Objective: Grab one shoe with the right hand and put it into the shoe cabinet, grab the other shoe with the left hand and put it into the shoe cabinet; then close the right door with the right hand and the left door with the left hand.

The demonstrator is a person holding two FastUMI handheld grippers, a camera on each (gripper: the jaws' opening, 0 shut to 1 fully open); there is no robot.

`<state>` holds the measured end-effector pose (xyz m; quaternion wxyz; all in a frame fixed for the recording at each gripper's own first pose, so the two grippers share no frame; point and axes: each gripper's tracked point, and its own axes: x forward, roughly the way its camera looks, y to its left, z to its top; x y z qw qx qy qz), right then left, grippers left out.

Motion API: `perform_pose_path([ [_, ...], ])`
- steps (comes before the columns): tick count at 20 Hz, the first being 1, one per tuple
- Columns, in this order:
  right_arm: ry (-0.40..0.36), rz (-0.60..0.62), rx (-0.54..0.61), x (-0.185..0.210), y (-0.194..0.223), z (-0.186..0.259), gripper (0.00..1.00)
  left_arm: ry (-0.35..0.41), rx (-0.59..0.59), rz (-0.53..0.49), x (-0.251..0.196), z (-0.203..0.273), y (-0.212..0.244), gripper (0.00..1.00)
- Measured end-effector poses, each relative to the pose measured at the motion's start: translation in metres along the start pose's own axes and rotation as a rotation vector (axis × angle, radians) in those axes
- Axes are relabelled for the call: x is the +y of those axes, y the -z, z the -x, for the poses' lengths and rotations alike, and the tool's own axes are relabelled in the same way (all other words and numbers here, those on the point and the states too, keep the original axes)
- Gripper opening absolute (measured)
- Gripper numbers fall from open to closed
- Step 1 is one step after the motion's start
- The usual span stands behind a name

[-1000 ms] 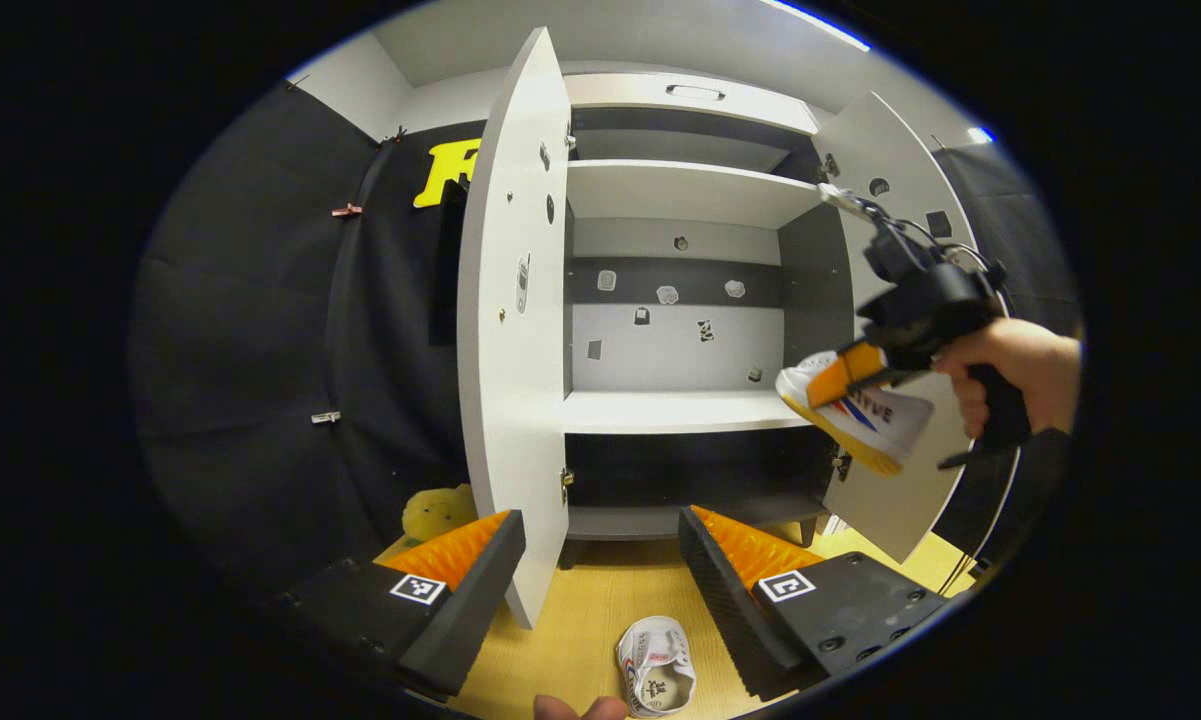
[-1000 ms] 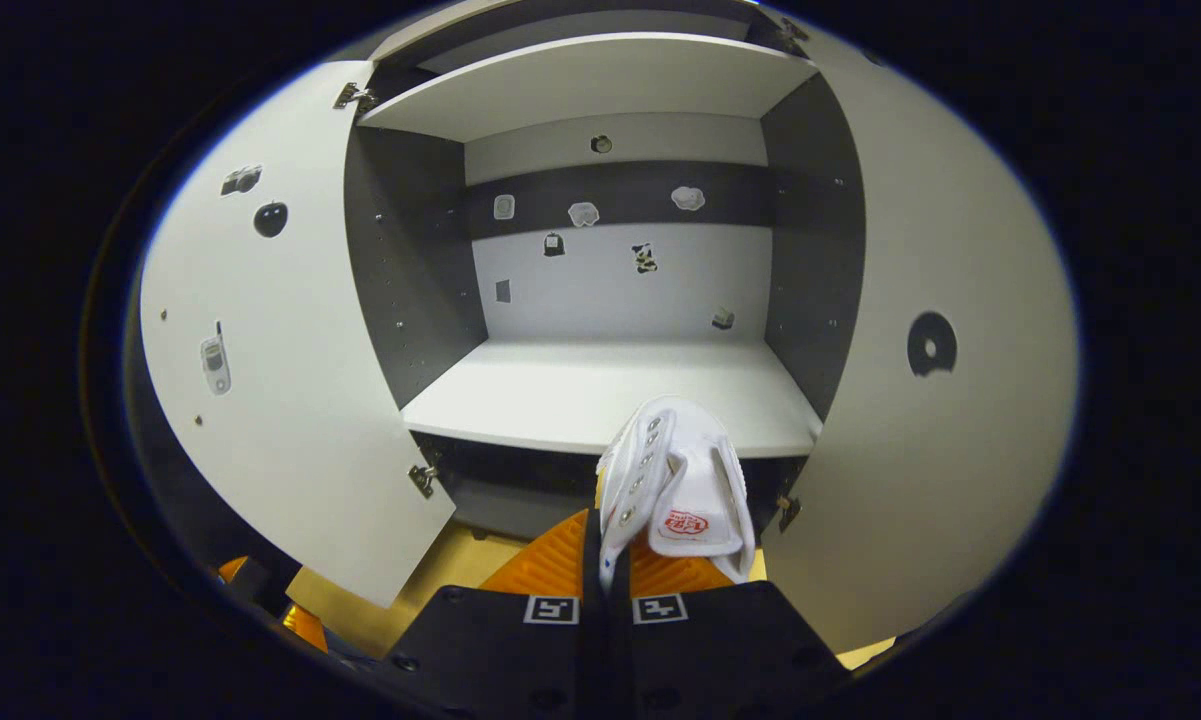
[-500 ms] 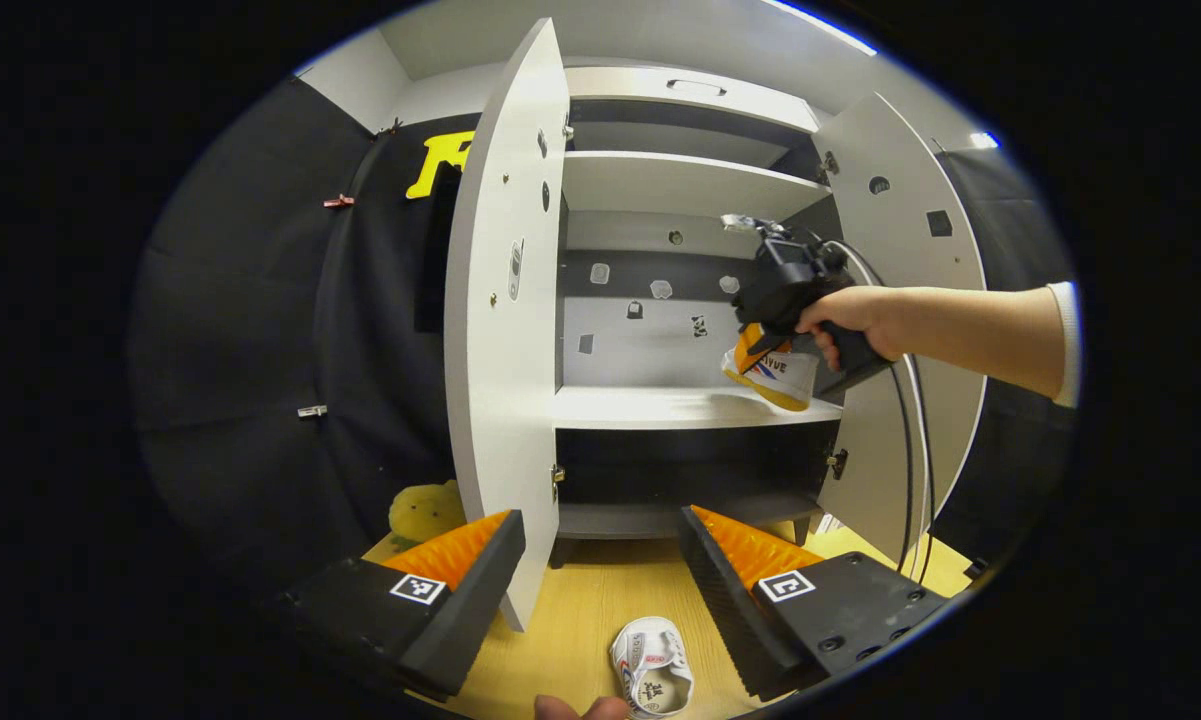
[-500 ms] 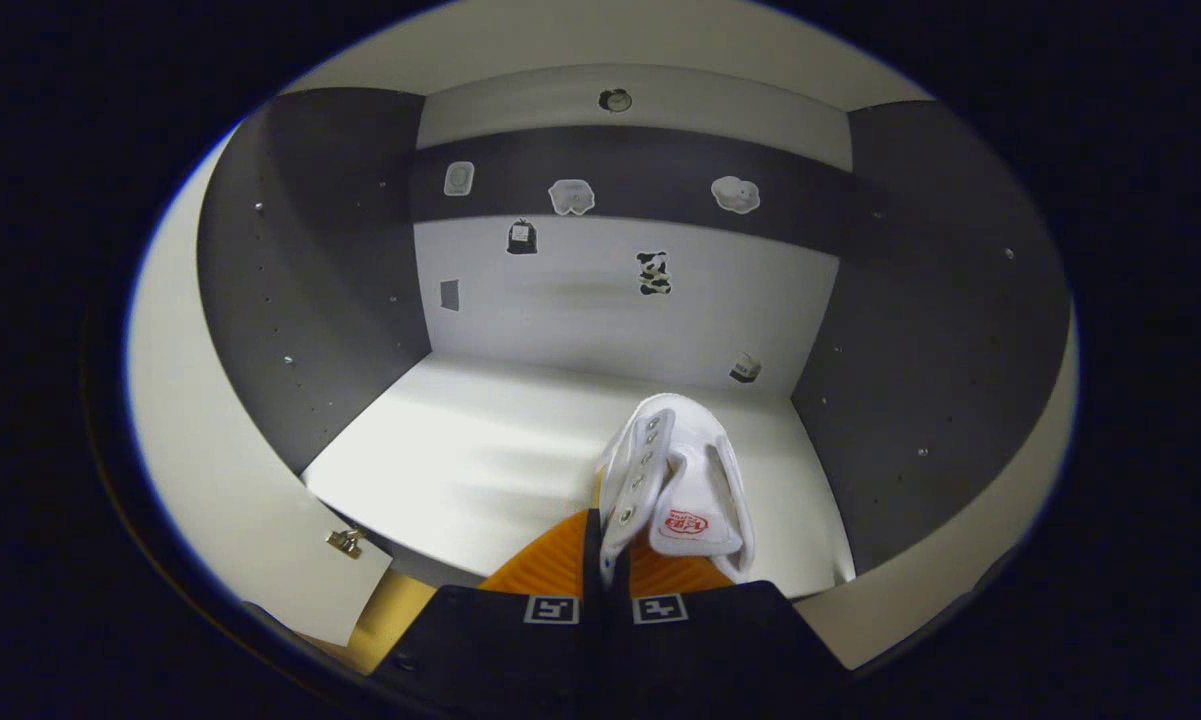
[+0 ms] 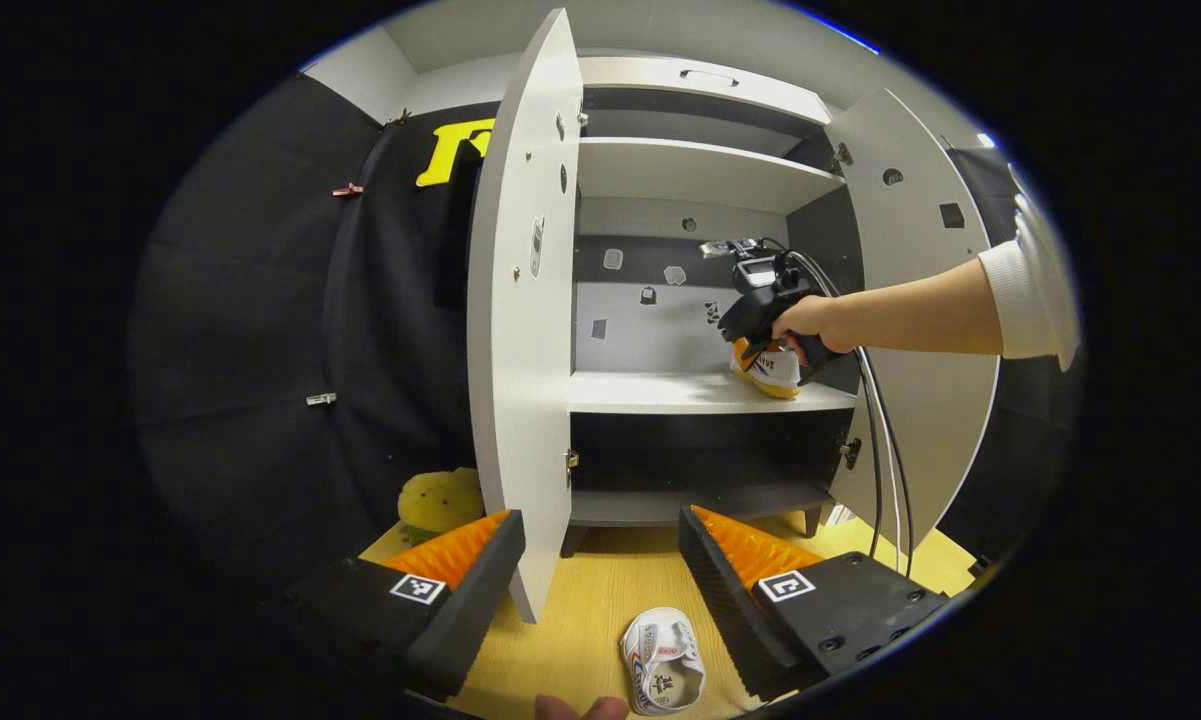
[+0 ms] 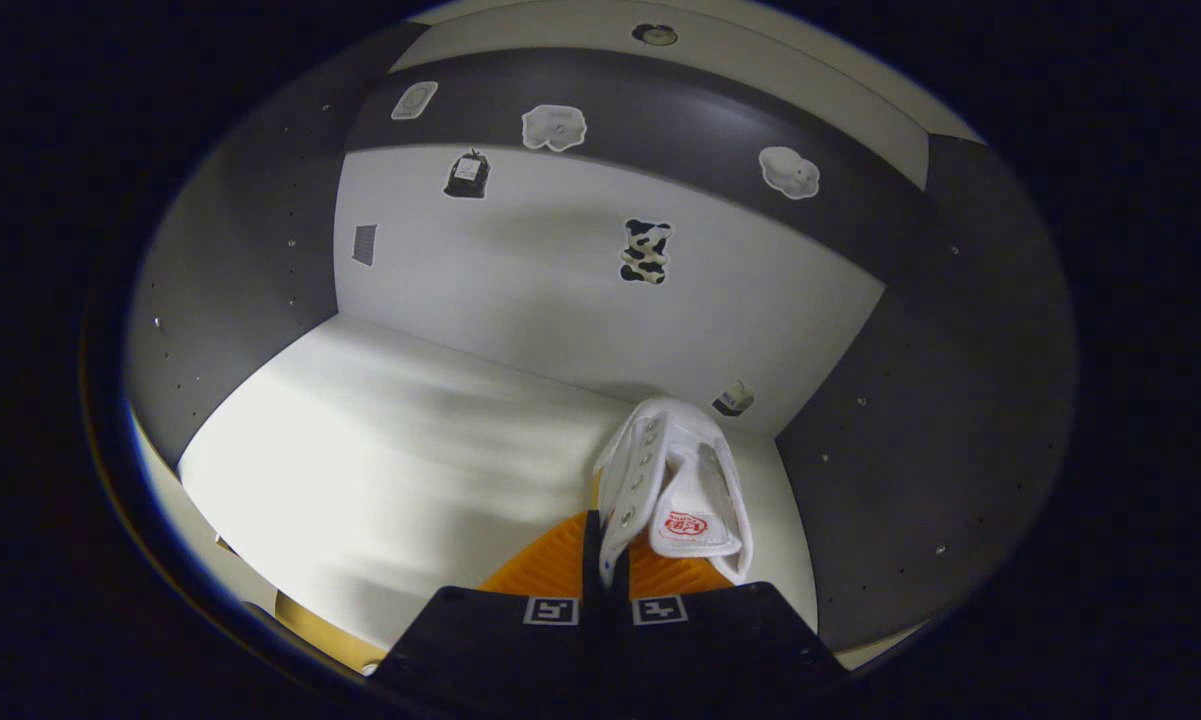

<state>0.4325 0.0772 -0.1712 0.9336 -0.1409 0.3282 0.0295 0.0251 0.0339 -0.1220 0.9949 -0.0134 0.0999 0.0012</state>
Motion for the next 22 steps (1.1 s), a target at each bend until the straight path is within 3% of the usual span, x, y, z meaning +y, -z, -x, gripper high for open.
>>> perform_pose_path([
  [3, 0.027, 0.0, 0.013, 0.004, 0.003, 0.001, 0.07, 0.005, -0.007, -0.006, -0.005, 0.001, -0.002, 0.97],
  [6, 0.03, 0.002, 0.003, 0.007, 0.003, 0.006, 0.22, 0.013, -0.017, 0.001, -0.012, 0.003, -0.004, 0.97],
  [7, 0.014, -0.004, -0.001, 0.011, 0.003, 0.009, 0.45, 0.017, -0.019, 0.004, -0.015, 0.003, -0.005, 0.97],
  [8, 0.003, -0.009, -0.007, 0.015, 0.003, 0.014, 0.55, 0.02, -0.022, 0.004, -0.017, 0.004, -0.006, 0.97],
  [9, 0.0, -0.018, -0.018, 0.017, 0.001, 0.02, 0.8, 0.022, -0.026, 0.002, -0.018, 0.005, -0.007, 0.97],
  [11, -0.011, -0.053, -0.046, 0.023, -0.002, 0.032, 0.94, 0.024, -0.032, -0.001, -0.02, 0.007, -0.01, 0.97],
  [17, -0.045, -0.128, -0.199, 0.031, -0.025, 0.093, 0.98, 0.013, -0.052, -0.005, -0.021, 0.019, -0.016, 0.97],
  [22, -0.159, -0.217, -0.37, 0.045, -0.036, 0.181, 0.98, 0.004, -0.052, 0.017, -0.014, 0.023, -0.011, 0.97],
])
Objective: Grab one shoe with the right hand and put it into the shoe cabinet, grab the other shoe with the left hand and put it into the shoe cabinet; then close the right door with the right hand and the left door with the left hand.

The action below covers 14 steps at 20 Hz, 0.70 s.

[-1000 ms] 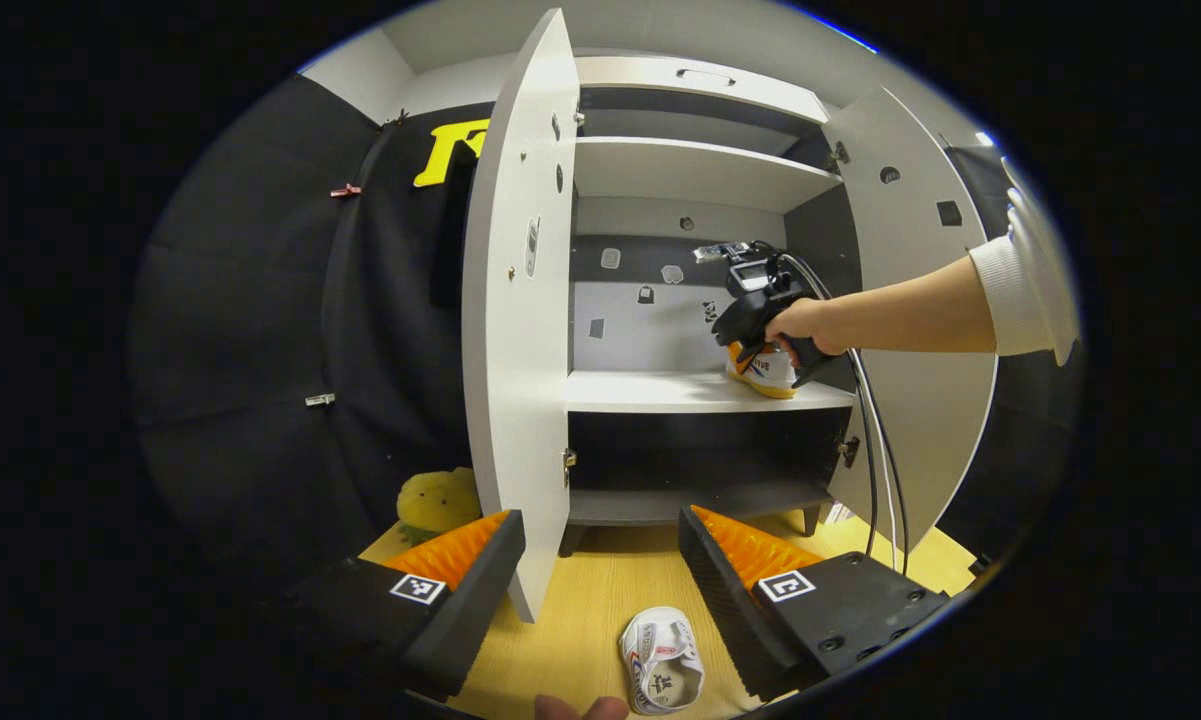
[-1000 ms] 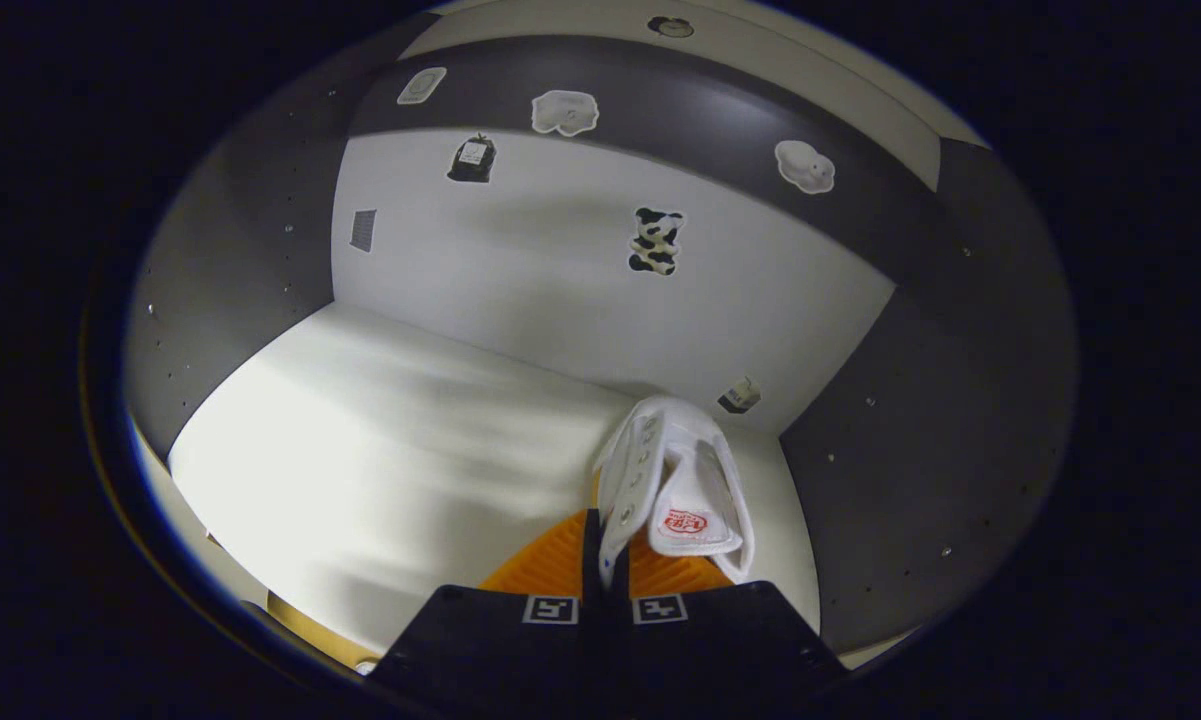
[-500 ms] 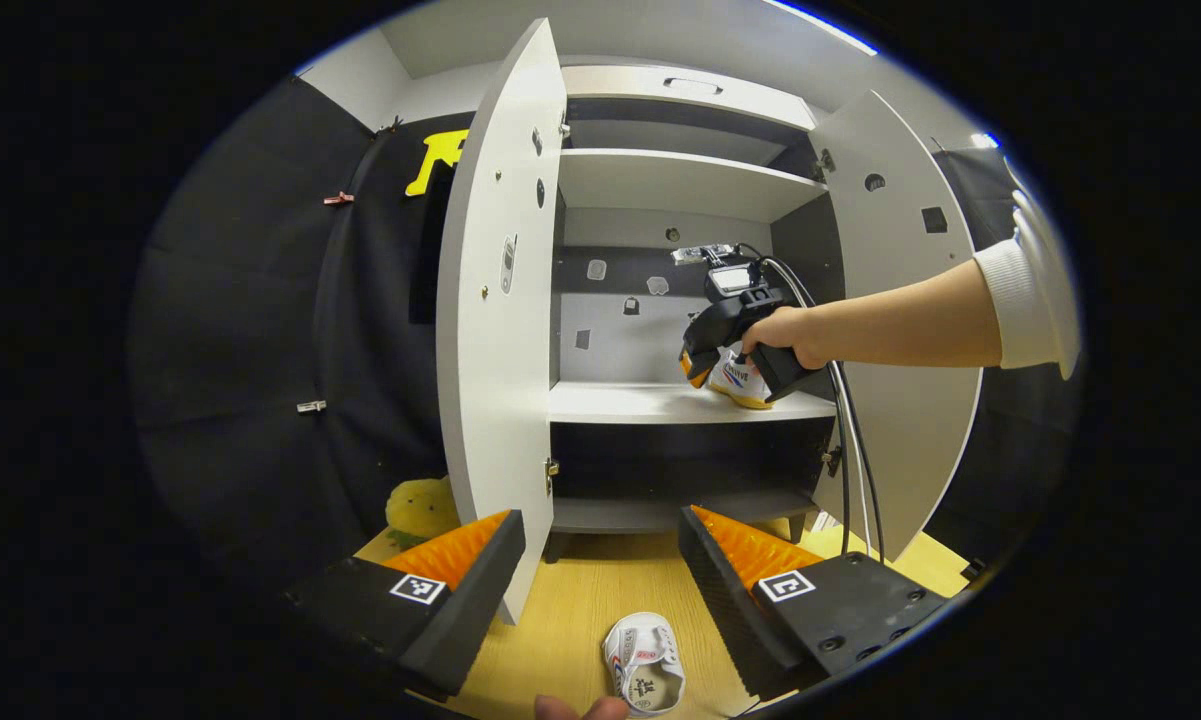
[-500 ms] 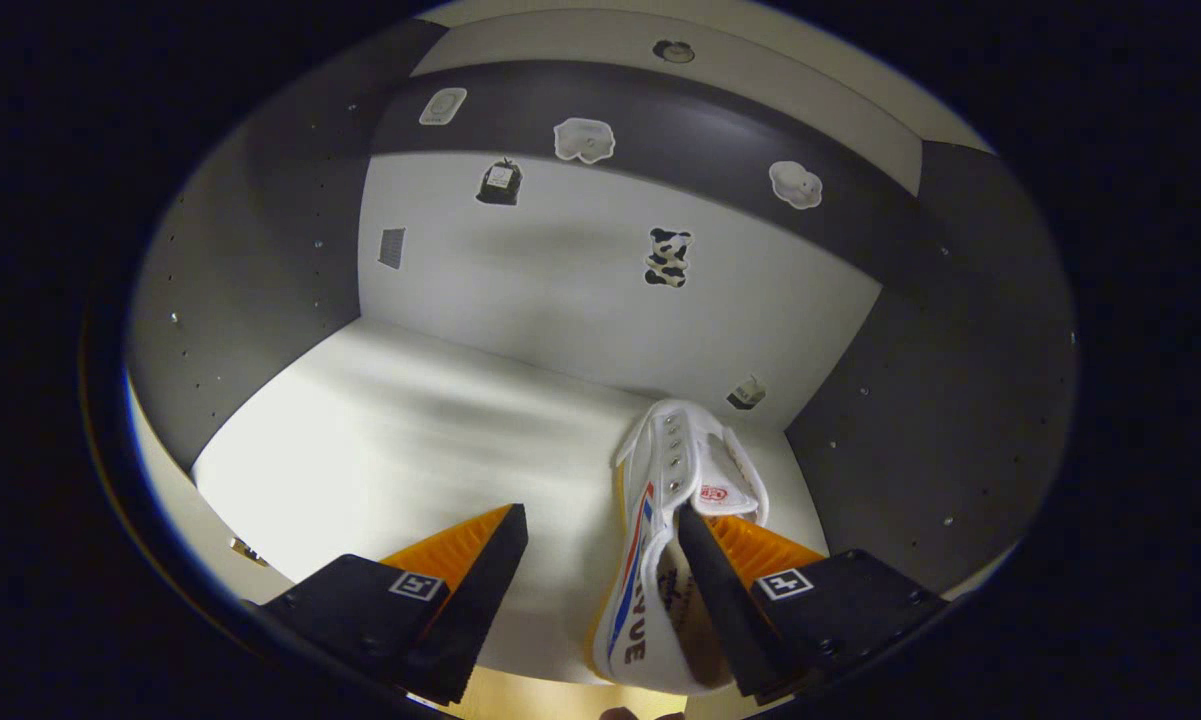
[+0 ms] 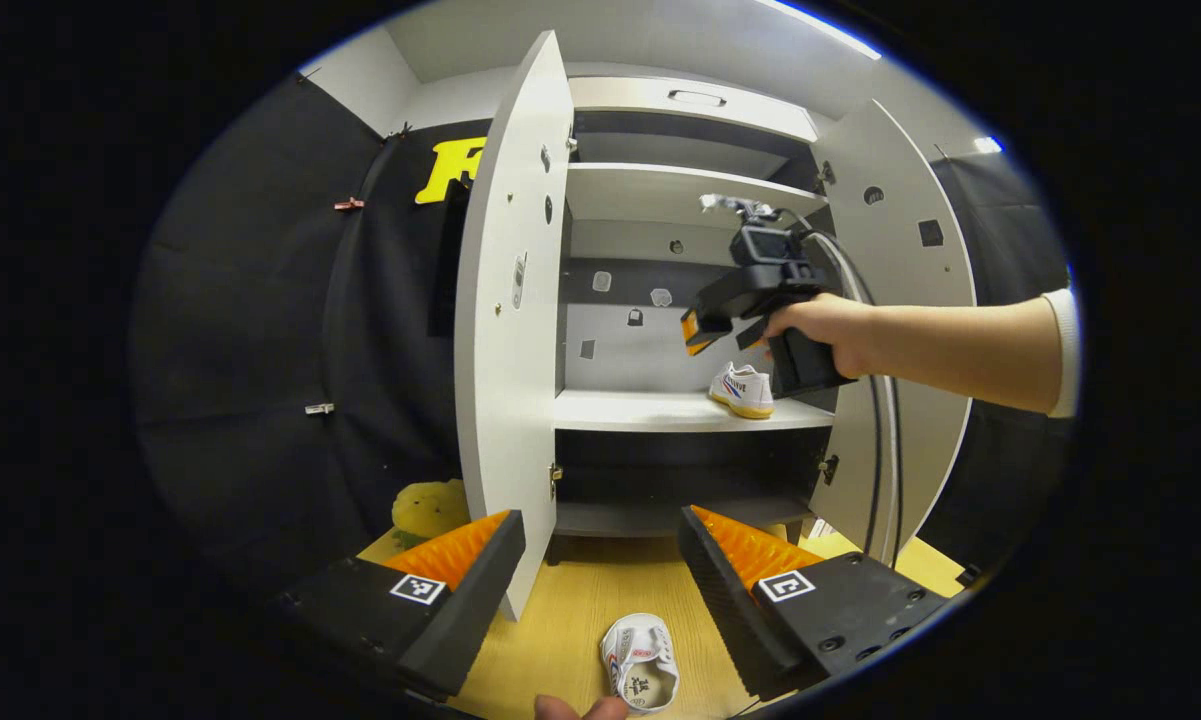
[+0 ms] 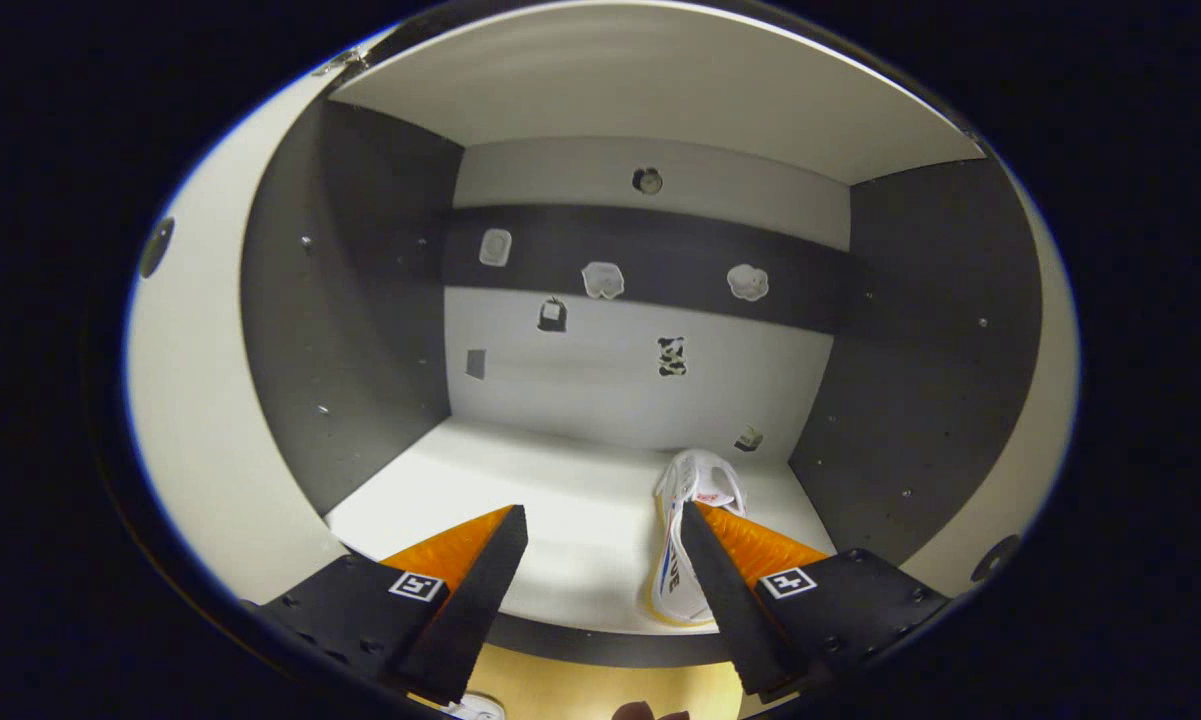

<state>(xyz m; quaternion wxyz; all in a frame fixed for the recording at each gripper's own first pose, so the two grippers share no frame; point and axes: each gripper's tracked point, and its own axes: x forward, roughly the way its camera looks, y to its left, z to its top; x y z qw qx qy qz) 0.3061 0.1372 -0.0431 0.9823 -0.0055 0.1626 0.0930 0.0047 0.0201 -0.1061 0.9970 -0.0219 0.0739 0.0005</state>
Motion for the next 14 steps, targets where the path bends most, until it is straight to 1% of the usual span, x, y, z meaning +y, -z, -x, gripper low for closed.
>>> perform_pose_path([
  [3, -0.058, -0.008, -0.065, 0.014, -0.001, 0.054, 0.98, 0.003, 0.025, -0.006, 0.008, 0.001, 0.022, 0.97],
  [7, -0.103, 0.033, -0.153, 0.027, 0.012, 0.123, 0.98, 0.039, 0.072, -0.02, 0.009, 0.004, 0.063, 0.97],
  [11, -0.139, 0.032, -0.176, 0.035, 0.042, 0.181, 0.98, 0.091, 0.158, -0.025, -0.005, 0.009, 0.125, 0.97],
  [14, -0.132, 0.024, -0.178, 0.028, 0.058, 0.215, 0.98, 0.14, 0.263, -0.041, -0.019, 0.009, 0.183, 0.96],
])
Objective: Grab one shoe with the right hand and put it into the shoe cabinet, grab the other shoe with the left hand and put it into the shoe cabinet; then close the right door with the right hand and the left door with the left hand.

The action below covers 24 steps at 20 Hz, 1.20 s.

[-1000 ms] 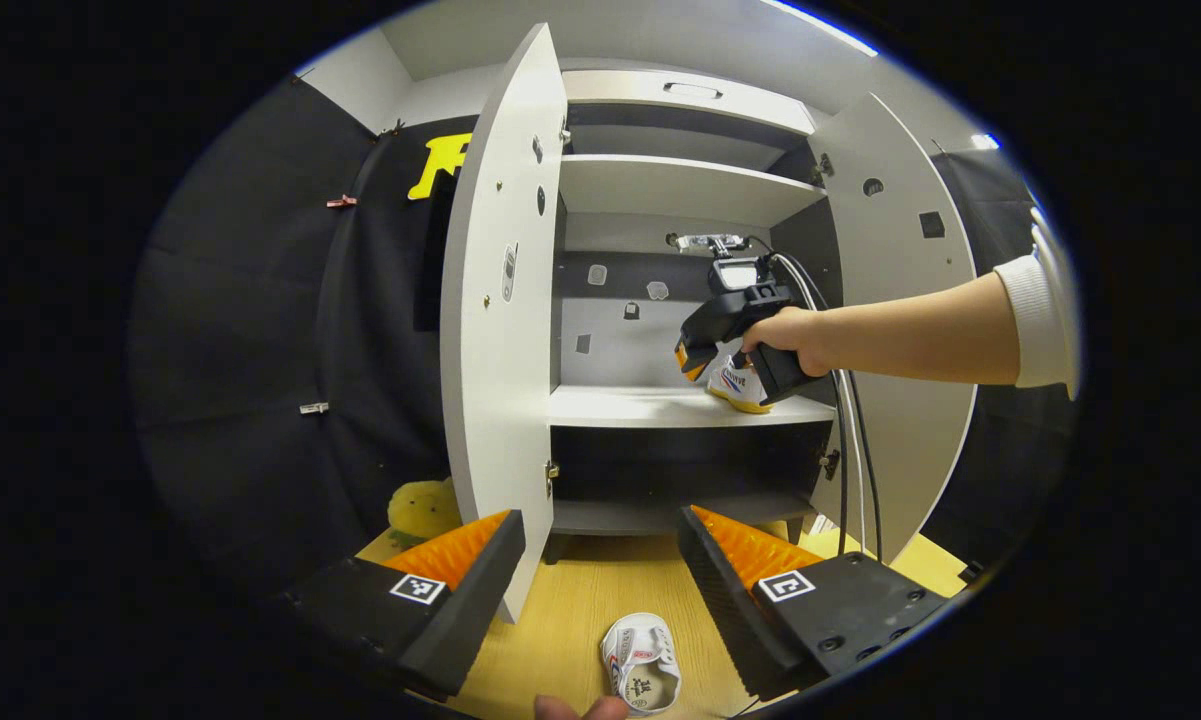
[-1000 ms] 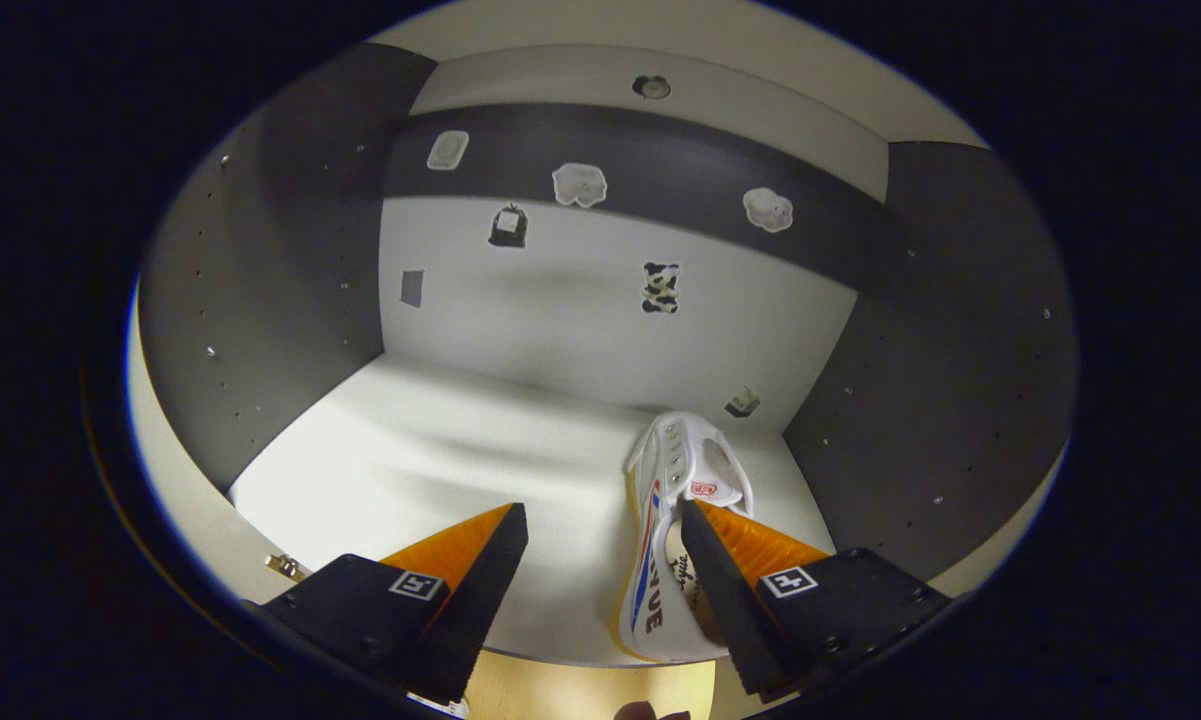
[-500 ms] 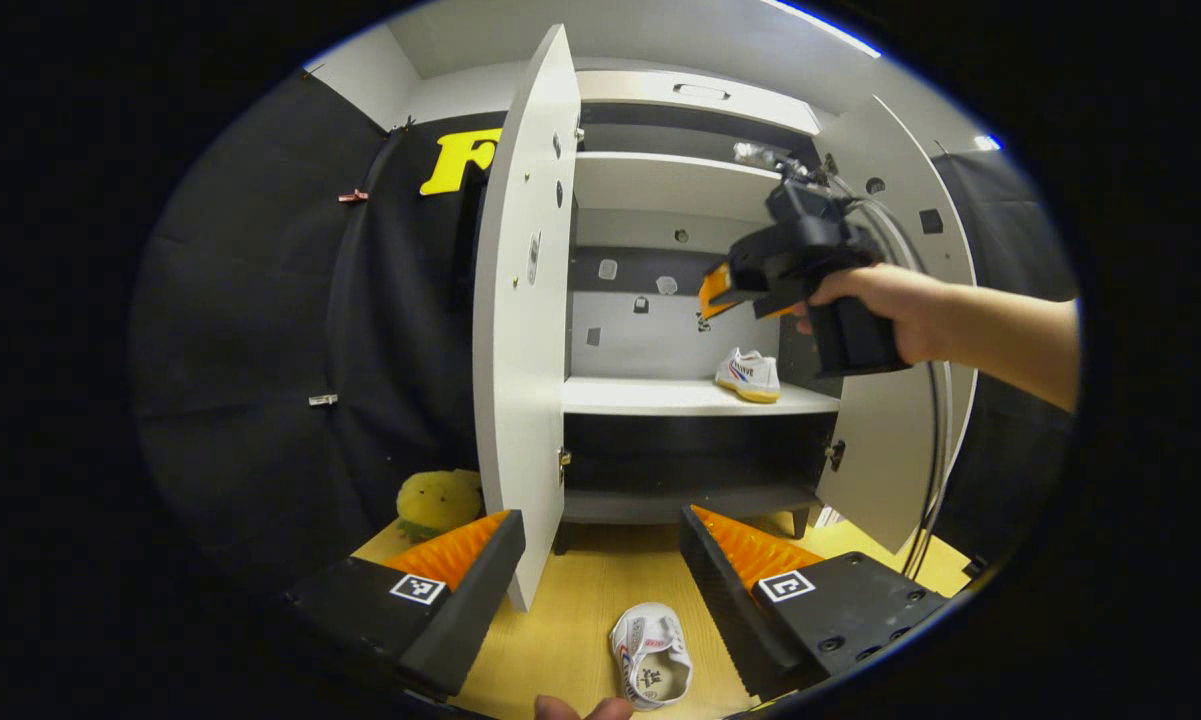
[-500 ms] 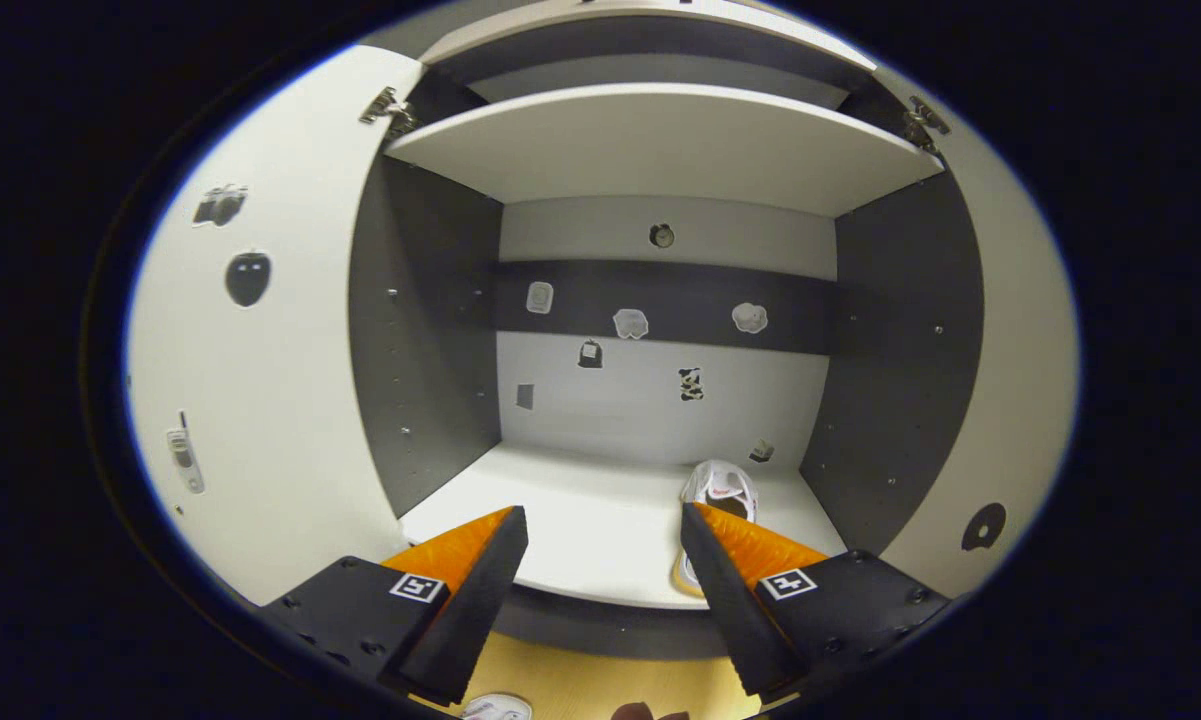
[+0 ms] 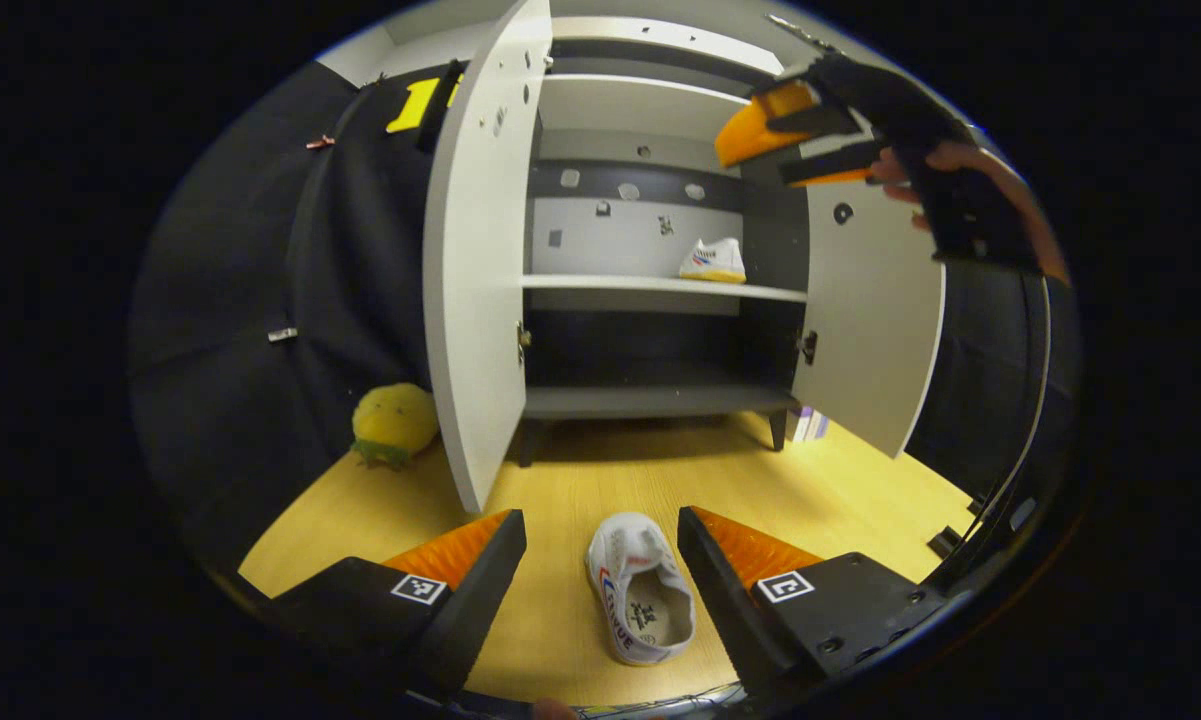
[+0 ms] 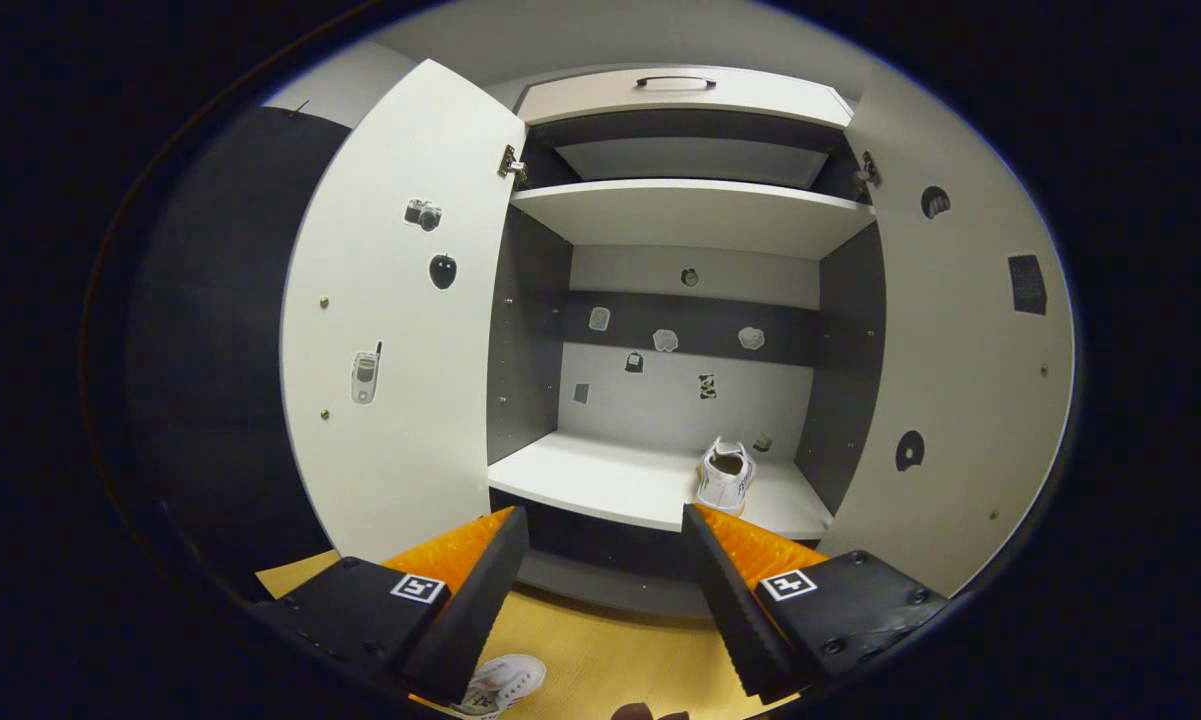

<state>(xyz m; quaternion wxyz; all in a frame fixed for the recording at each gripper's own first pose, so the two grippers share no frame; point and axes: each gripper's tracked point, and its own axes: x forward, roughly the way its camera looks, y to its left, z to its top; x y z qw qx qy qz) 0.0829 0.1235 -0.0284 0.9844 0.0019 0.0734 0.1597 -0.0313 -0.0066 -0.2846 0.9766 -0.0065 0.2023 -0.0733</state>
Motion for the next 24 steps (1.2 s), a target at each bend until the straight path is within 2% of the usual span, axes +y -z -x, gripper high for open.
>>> perform_pose_path([
  [4, 0.055, 0.021, -0.018, -0.028, -0.002, 0.034, 0.98, 0.002, 0.105, -0.034, -0.001, -0.034, 0.059, 0.84],
  [7, 0.111, 0.08, 0.0, -0.056, 0.007, 0.05, 0.98, 0.004, 0.139, -0.036, -0.001, -0.061, 0.078, 0.73],
  [10, 0.155, 0.081, 0.024, -0.077, 0.012, 0.064, 0.98, 0.01, 0.185, -0.075, -0.001, -0.088, 0.098, 0.65],
  [12, 0.175, 0.062, 0.042, -0.087, 0.015, 0.072, 0.98, -0.019, 0.208, -0.114, 0.005, -0.102, 0.106, 0.53],
  [13, 0.185, 0.06, 0.046, -0.092, 0.015, 0.075, 0.98, -0.023, 0.22, -0.124, 0.004, -0.107, 0.108, 0.41],
  [15, 0.202, 0.072, 0.044, -0.1, 0.014, 0.079, 0.98, -0.049, 0.236, -0.143, 0.005, -0.116, 0.11, 0.26],
  [16, 0.207, 0.079, 0.043, -0.102, 0.013, 0.081, 0.98, -0.074, 0.242, -0.156, 0.009, -0.119, 0.109, 0.25],
  [18, 0.212, 0.084, 0.042, -0.107, 0.013, 0.083, 0.98, -0.105, 0.254, -0.162, 0.014, -0.124, 0.109, 0.16],
  [21, 0.205, 0.067, 0.052, -0.108, 0.018, 0.084, 0.98, -0.103, 0.293, -0.14, 0.019, -0.126, 0.111, 0.07],
  [24, 0.191, 0.047, 0.061, -0.107, 0.023, 0.086, 0.98, -0.079, 0.316, -0.137, 0.016, -0.125, 0.104, 0.05],
])
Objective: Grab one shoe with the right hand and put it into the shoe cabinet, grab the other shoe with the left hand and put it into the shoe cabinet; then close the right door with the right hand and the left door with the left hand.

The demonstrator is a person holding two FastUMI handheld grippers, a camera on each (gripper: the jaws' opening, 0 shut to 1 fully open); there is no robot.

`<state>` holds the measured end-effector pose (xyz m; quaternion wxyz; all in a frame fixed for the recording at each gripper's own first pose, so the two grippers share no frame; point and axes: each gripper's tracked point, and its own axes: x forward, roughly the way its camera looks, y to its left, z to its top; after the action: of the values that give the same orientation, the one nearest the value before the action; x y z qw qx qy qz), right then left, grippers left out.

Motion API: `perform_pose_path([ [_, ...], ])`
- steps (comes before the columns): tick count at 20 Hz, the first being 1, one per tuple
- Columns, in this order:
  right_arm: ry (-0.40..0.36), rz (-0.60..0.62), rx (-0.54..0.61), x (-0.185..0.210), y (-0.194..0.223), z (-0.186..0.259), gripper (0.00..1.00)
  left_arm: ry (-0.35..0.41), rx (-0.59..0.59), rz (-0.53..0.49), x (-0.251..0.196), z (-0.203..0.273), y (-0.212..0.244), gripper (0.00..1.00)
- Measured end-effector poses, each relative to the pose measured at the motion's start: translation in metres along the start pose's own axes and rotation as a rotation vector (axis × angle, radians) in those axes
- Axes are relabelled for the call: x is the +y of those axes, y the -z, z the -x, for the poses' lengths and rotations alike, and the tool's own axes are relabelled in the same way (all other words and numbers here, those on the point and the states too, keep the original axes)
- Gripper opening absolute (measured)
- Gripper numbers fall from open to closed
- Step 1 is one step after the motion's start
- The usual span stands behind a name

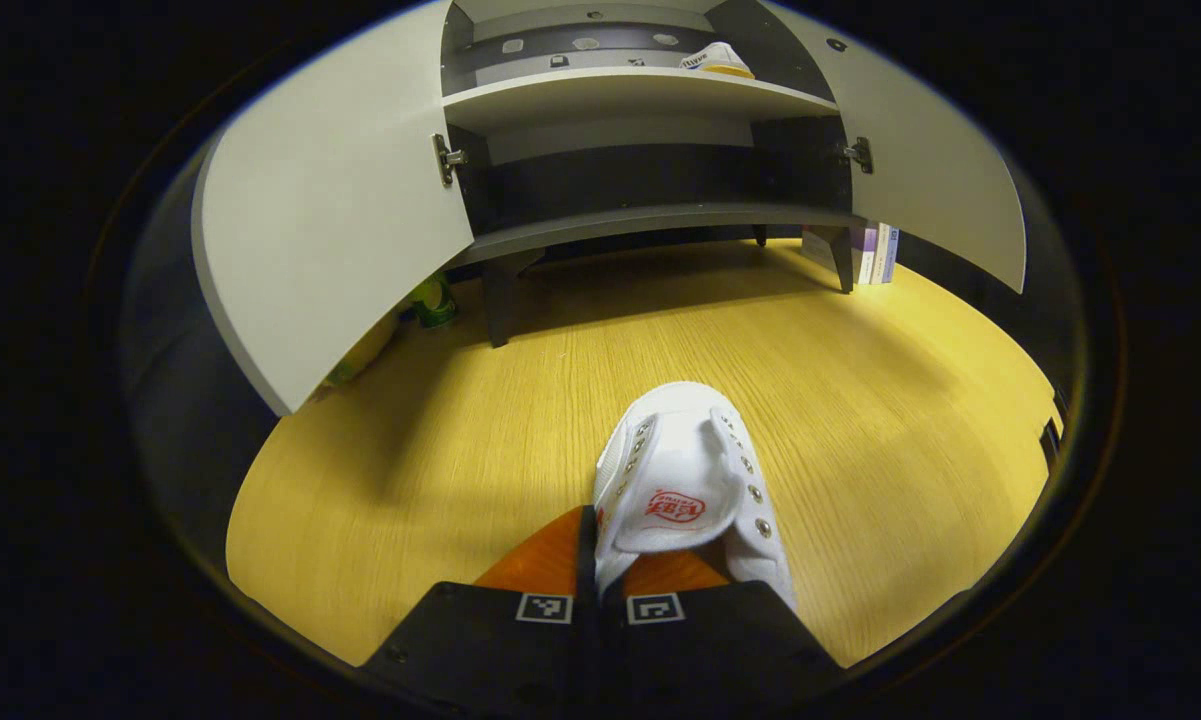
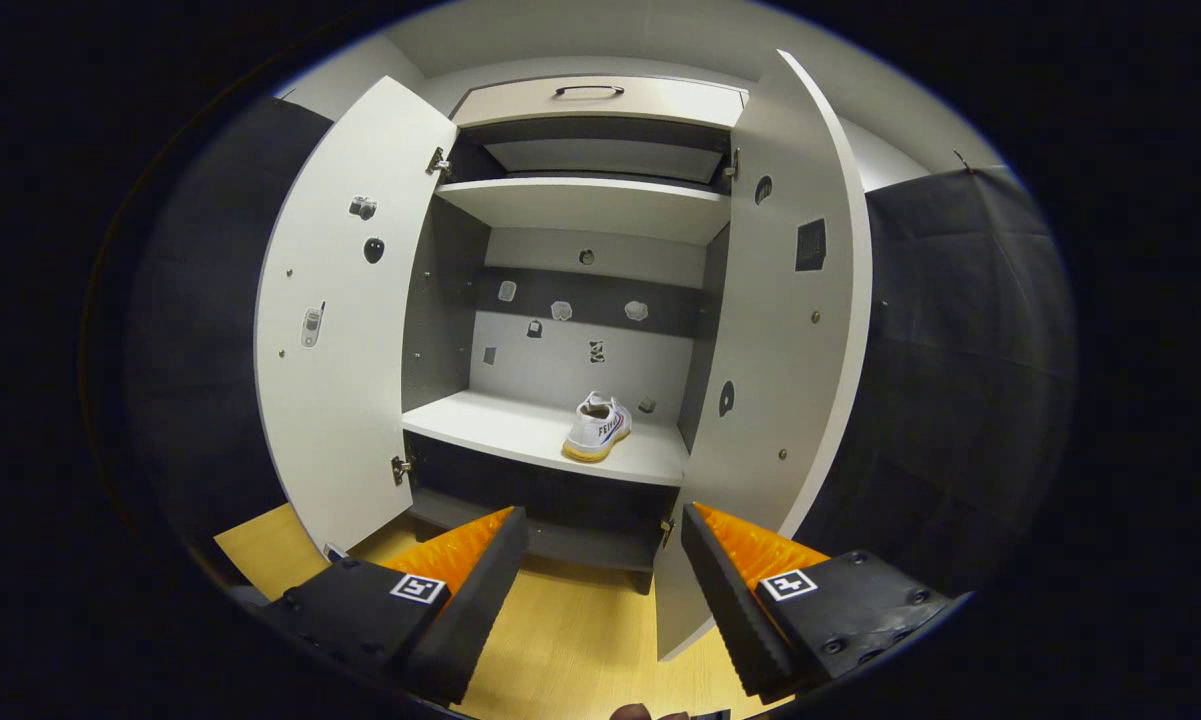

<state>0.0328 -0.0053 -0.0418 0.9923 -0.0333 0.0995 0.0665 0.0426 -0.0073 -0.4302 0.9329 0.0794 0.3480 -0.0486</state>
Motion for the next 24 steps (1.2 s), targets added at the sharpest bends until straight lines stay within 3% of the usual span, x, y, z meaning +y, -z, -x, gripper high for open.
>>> perform_pose_path([
  [4, -0.017, -0.029, 0.002, -0.003, 0.001, 0.003, 0.98, 0.016, 0.003, 0.032, -0.006, 0.019, -0.016, 0.05],
  [11, -0.036, -0.051, -0.021, -0.02, -0.005, 0.012, 0.98, -0.051, -0.023, 0.176, -0.005, 0.08, -0.074, 0.05],
  [20, -0.052, -0.123, 0.002, -0.063, 0.012, 0.033, 0.98, -0.122, -0.106, 0.377, 0.003, 0.136, -0.216, 0.05],
  [24, -0.043, -0.142, 0.003, -0.086, 0.017, 0.039, 0.98, -0.147, -0.147, 0.402, 0.008, 0.138, -0.283, 0.05],
])
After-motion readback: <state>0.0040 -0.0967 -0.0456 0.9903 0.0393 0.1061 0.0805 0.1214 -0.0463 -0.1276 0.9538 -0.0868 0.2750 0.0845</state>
